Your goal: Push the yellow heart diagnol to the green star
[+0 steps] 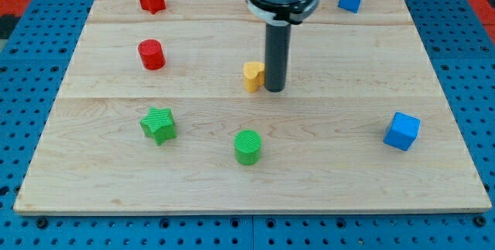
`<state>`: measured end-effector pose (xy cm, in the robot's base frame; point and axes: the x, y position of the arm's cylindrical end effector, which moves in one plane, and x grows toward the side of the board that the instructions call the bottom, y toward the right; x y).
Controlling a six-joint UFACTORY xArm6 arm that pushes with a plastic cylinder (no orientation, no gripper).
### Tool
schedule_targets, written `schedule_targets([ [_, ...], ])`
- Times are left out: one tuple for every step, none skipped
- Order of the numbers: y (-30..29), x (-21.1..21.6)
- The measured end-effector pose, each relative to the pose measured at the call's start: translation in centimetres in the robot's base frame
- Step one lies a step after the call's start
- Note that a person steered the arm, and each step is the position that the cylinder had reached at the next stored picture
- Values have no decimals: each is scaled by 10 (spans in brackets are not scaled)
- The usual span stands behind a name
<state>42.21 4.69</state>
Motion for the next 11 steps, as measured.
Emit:
schedule_targets([
  [4, 0],
  [5, 0],
  [-12, -8],
  [-13, -23],
  [-49, -32],
  [-74, -34],
  [-79, -34],
  [-80, -34],
  [-85, -34],
  [-92, -34],
  [-110, -34],
])
